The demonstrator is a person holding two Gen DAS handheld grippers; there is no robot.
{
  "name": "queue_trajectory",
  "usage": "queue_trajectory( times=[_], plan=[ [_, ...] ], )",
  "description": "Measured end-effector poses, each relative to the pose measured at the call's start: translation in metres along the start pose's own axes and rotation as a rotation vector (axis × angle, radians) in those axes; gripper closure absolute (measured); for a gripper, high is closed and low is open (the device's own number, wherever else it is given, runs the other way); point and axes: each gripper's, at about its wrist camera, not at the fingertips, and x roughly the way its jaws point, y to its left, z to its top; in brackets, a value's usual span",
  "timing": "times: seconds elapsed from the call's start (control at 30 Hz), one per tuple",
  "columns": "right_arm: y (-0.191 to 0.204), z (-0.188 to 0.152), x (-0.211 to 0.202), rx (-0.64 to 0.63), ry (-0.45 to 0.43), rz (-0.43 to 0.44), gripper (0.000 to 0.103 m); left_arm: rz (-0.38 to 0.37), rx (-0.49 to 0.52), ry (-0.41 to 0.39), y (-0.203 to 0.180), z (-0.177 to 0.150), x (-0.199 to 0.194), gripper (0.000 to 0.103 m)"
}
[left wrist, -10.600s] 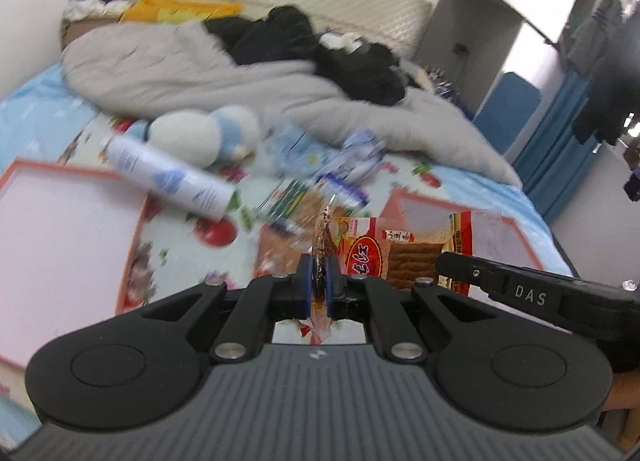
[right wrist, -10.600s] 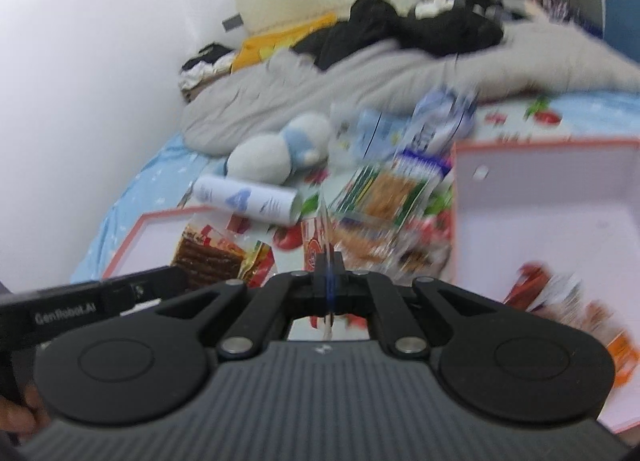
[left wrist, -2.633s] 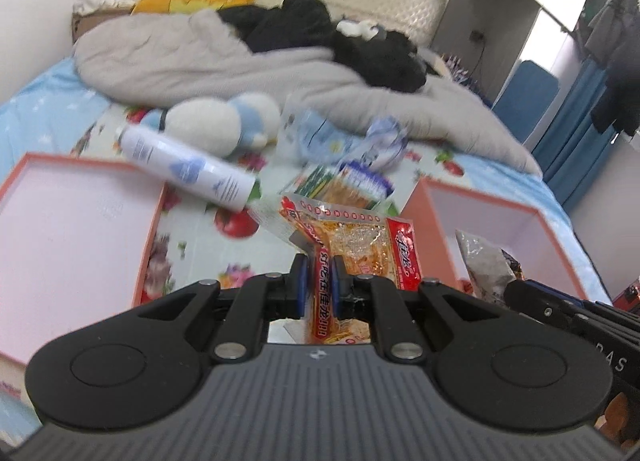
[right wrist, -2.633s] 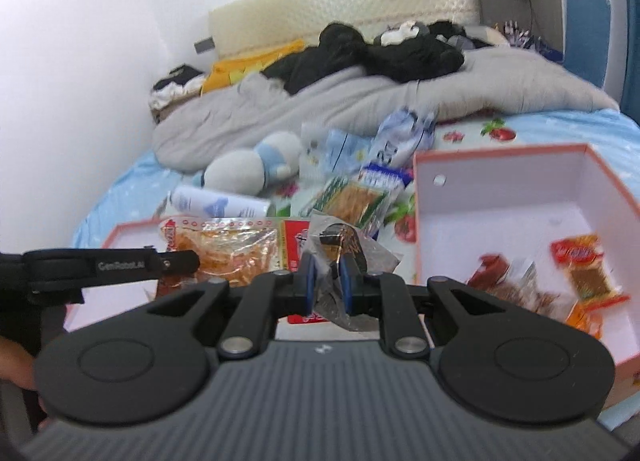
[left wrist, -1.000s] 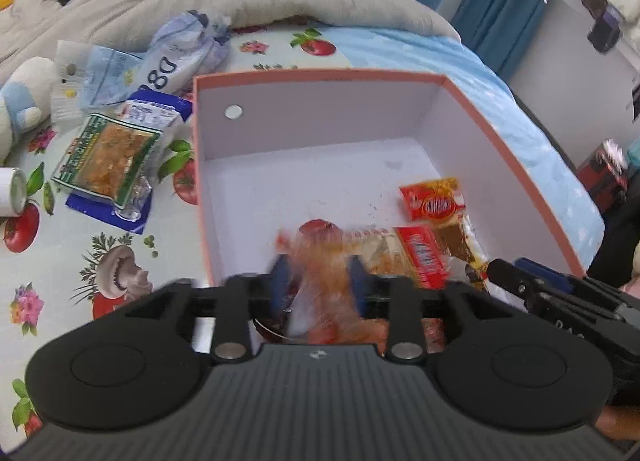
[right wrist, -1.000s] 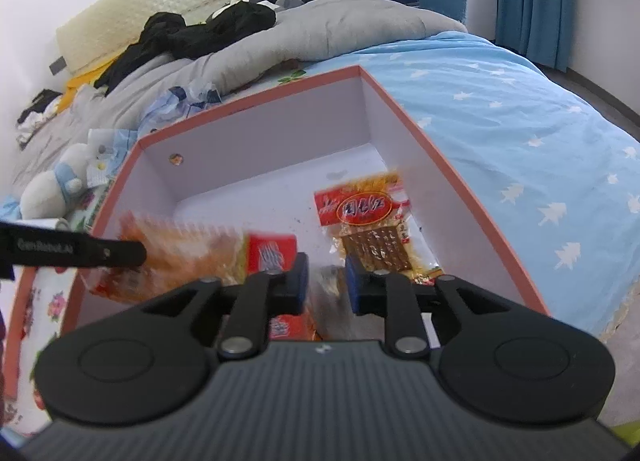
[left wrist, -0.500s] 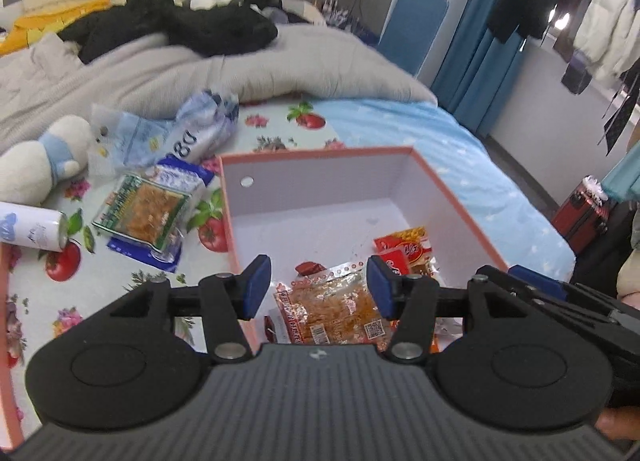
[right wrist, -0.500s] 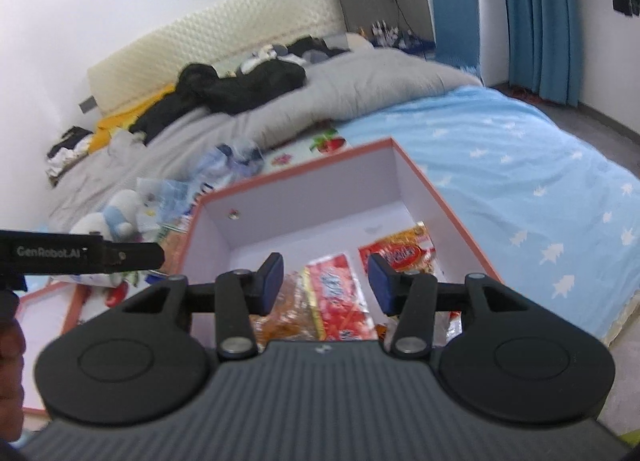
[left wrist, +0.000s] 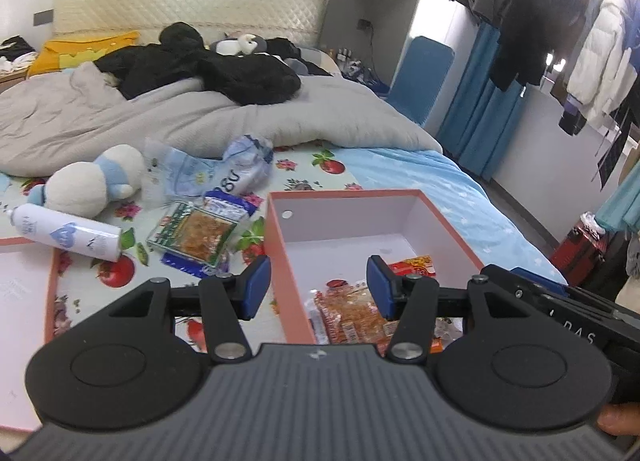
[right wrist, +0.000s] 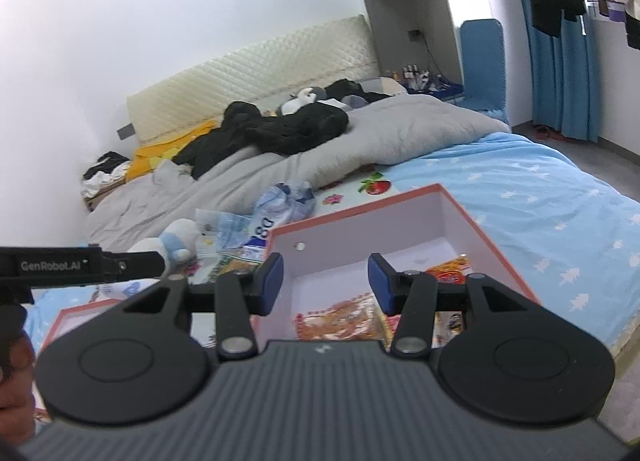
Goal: Organize snacks
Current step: 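Withdraw both open tools from the box back to the snack pile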
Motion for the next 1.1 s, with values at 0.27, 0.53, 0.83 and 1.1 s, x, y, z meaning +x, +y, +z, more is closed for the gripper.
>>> queue_trajectory(
  times=[0.27,0.53,0.83,1.1],
  plan=[
    [0.034,-0.011,0.0,-0.045,0.016,0.046,0.053,0.029,-0.03,-0.02,0.028,-0.015,-0.024,0.044],
    [0.06,-0.029,0.008,-0.063,0.04,0.07,0.053,0.064,-0.06,-0.017,0.055,-0.033,-0.033,0.044],
    [0.092,-0.057,0.018,-0.09,0.081,0.092,0.053,0.092,-0.104,0.006,0.09,-0.057,-0.038,0.043],
    [0.117,-0.085,0.03,-0.089,0.092,0.107,0.053,0.147,-0.129,0.039,0.128,-0.073,-0.026,0.033]
  ],
)
